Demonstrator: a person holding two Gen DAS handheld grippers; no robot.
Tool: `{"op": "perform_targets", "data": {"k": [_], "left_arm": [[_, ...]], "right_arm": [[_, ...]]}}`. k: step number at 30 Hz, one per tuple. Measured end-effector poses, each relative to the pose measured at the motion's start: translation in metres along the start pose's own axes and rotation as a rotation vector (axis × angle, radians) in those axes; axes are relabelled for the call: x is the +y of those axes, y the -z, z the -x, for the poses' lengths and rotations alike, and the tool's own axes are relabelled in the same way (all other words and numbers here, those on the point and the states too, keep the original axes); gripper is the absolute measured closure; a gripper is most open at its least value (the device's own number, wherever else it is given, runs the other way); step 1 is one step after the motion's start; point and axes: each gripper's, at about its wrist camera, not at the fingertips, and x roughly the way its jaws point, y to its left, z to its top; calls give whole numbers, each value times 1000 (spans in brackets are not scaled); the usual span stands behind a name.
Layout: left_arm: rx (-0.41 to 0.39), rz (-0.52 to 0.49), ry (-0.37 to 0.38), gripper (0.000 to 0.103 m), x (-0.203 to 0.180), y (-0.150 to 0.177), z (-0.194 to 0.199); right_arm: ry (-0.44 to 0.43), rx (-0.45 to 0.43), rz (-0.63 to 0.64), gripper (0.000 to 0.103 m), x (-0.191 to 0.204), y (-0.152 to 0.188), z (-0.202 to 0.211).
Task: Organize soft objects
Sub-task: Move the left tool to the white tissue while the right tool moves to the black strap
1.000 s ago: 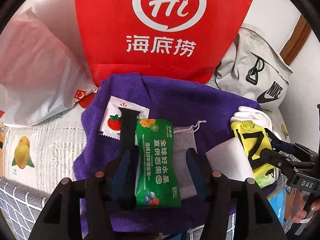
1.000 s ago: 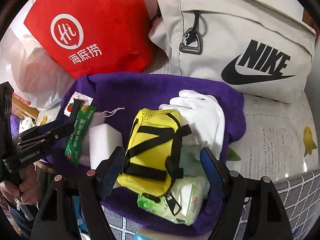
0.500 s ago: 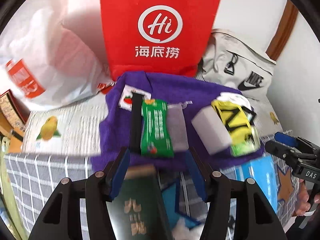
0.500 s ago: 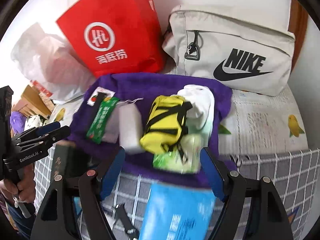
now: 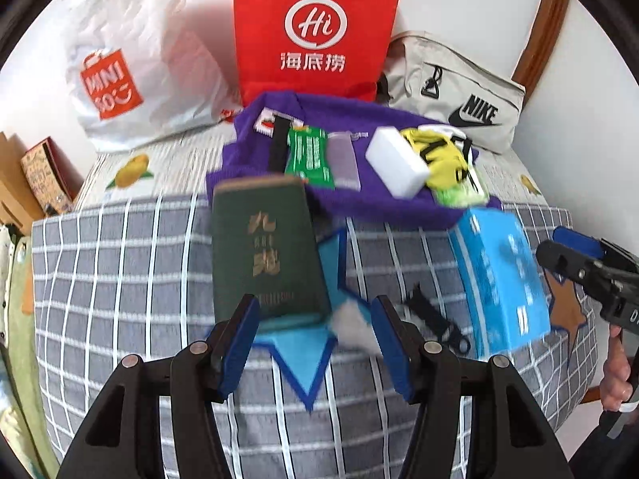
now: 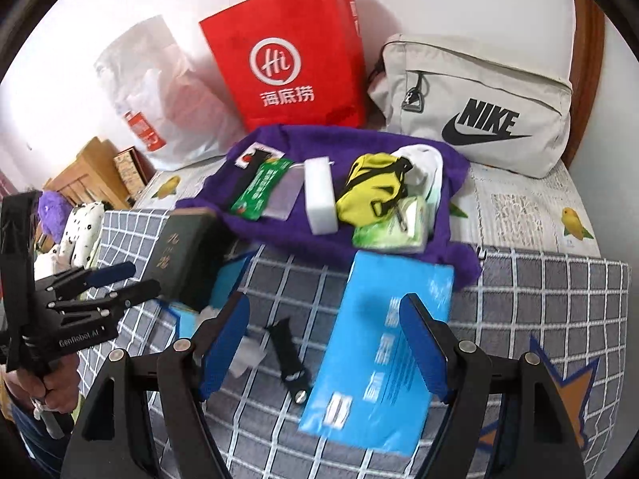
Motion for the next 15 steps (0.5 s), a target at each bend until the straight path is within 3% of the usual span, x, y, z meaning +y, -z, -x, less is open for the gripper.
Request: {"op": "perform_targets", "data": {"k": [7, 15], "left_arm": [[30, 22, 12, 47, -12, 34, -20], [50, 94, -13, 47, -25, 38, -61]], "right_arm": [[10, 19, 22, 26, 2, 26, -1], [41, 55, 79, 26, -11, 46, -3]]}}
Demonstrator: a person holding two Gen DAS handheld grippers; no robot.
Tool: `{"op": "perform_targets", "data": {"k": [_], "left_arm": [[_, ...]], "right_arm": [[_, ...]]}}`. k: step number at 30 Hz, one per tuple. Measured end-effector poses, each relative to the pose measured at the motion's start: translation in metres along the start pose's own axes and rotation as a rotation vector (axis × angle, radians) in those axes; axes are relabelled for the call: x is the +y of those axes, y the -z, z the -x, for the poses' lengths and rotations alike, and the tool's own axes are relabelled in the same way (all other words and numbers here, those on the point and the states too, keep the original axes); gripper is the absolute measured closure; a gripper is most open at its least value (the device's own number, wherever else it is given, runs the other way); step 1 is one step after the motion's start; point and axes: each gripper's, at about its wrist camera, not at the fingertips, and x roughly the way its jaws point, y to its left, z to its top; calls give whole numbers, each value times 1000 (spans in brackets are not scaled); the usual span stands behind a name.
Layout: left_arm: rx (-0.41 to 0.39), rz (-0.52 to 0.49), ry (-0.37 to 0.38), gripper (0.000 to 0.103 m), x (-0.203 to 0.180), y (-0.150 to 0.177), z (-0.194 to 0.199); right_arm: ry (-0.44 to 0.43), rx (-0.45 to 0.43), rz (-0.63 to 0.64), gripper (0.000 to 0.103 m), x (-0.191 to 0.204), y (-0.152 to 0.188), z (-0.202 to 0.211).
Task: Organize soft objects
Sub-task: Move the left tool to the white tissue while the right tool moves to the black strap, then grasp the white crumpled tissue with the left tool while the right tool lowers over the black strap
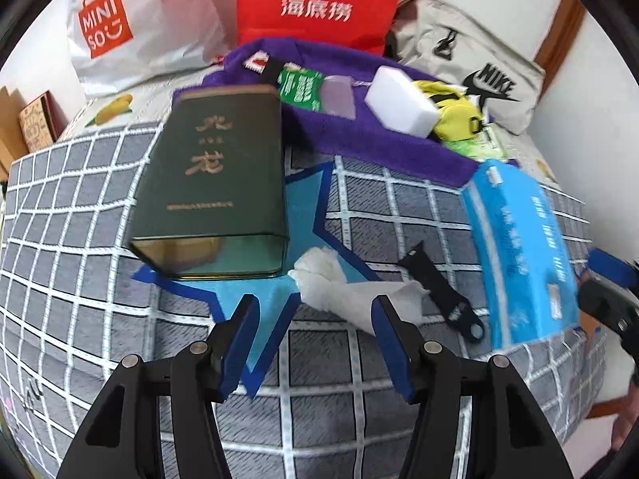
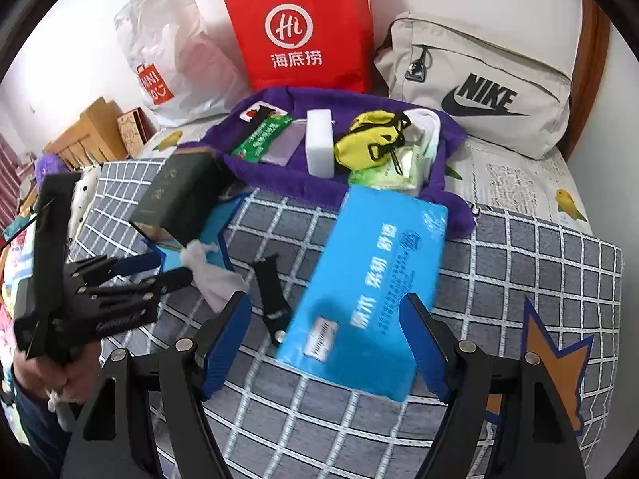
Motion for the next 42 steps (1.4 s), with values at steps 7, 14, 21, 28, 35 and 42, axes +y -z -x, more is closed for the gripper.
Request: {"op": "perform_targets", "data": {"k": [7, 14, 21, 28, 35, 42], "left_arm": [[9, 12, -28, 47, -9, -3, -21], [-11, -68, -61, 72, -18, -3, -22], [-2, -78, 27, 80, -8, 8, -10], [-15, -81, 67, 80, 14, 21, 6], [-33, -31, 60, 80, 45, 27, 14], [-48, -24, 43, 80, 66, 29, 20]], "right_arm": [[5, 29, 0, 26, -16, 12, -17], [6, 41, -20, 26, -20, 15, -24], [18, 29, -12, 26, -9, 15, -21], [109, 18, 2, 27, 2, 22, -9], [26, -61, 94, 27, 52, 16, 0], [-53, 13, 149, 41, 91, 13, -51]]}}
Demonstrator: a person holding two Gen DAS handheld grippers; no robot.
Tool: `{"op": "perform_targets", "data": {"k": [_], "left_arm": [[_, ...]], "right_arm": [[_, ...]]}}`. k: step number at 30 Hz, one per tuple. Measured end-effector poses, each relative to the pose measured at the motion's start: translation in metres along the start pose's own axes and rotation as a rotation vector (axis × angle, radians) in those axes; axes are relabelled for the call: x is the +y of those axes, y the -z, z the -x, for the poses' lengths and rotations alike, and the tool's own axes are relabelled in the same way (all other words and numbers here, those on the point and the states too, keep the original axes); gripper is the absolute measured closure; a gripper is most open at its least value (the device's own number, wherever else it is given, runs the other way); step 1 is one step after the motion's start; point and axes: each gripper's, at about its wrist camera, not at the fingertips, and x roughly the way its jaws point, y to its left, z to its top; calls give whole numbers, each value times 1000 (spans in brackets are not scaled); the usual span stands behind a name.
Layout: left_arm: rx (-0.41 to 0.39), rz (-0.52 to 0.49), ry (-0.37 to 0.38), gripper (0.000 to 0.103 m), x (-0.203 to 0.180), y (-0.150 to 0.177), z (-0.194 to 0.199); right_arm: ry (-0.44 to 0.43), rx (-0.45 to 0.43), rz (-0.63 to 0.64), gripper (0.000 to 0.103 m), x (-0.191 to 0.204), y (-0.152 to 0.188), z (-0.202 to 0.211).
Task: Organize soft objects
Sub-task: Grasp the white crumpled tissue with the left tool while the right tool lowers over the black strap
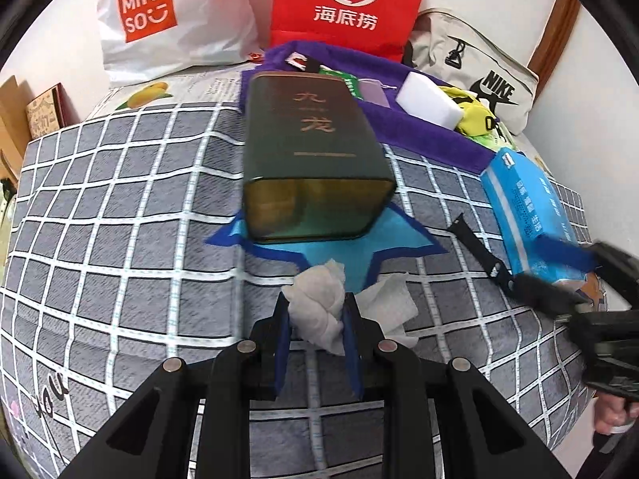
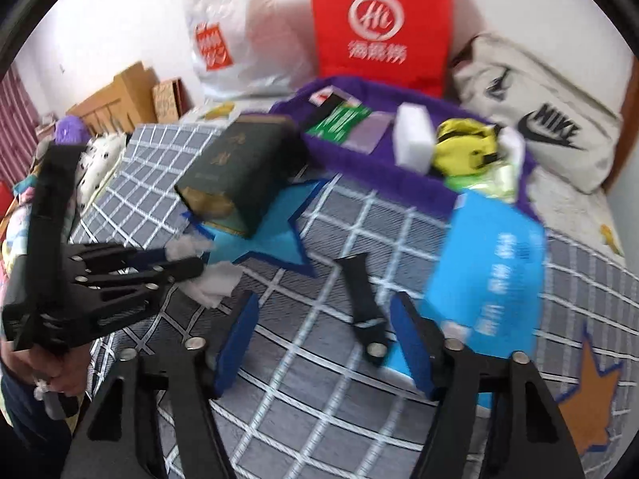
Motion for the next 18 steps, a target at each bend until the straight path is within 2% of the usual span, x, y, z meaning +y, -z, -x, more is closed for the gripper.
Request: {"op": "perform_targets", "data": {"k": [4, 9, 14, 18], "left_arm": [[0, 15, 10, 80, 8, 1, -2], [7, 19, 29, 80, 9, 2, -8], [4, 19, 49, 80, 9, 2, -10], [6, 12, 62, 80, 10, 0, -10]], "right_arm": [[31, 44, 29, 52, 4, 7, -20], [98, 77, 72, 53, 1, 14, -19], [117, 94, 38, 53, -4, 14, -17], [176, 110, 21, 53, 4, 6, -33]]}}
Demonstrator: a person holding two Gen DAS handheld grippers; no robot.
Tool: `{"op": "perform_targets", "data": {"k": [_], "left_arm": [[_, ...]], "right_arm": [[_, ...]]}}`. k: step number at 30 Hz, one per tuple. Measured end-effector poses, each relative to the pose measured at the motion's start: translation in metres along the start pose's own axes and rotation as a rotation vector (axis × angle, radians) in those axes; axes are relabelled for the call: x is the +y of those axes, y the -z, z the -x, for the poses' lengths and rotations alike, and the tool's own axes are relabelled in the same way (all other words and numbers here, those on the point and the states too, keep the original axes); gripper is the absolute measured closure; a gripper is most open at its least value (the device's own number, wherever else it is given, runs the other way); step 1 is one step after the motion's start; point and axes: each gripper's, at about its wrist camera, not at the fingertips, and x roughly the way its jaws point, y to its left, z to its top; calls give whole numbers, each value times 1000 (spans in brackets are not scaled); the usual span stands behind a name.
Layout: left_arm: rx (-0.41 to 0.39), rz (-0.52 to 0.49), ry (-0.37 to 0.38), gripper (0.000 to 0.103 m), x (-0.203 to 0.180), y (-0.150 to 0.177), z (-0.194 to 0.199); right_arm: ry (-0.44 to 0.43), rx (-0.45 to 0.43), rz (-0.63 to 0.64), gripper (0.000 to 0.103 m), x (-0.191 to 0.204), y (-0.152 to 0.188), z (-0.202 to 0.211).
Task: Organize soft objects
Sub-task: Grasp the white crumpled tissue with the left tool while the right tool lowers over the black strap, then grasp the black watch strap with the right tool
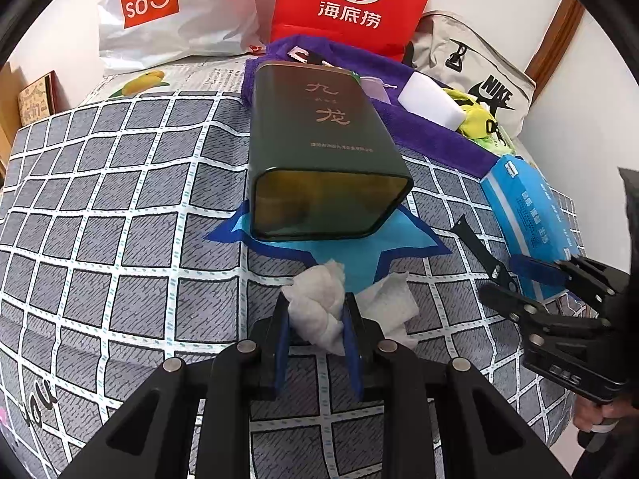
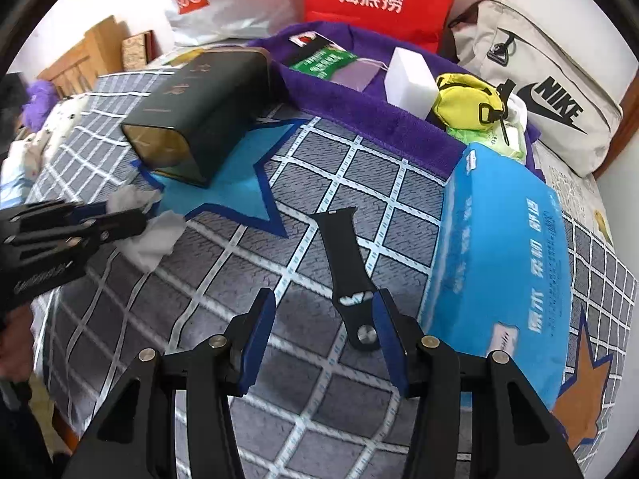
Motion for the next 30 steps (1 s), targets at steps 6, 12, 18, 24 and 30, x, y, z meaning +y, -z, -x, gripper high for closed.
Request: {"op": "perform_targets", "data": {"k": [6, 12, 18, 24, 30], "left_arm": [[-13, -7, 24, 80, 6, -4, 5], [-21, -15, 46, 80, 10, -9, 5], [-13, -3, 56, 80, 16, -12, -1], [2, 7, 77, 80, 17, -12, -6], [1, 14, 72, 80, 18, -12, -4]], "right_arm": [[72, -1, -33, 53, 3, -15, -12], [89, 16, -3, 53, 13, -24, -19], [17, 21, -38, 58, 2, -31, -27], [-56, 29, -82, 68, -10, -30, -29], [-86, 49, -64, 82, -3, -21, -20]]}}
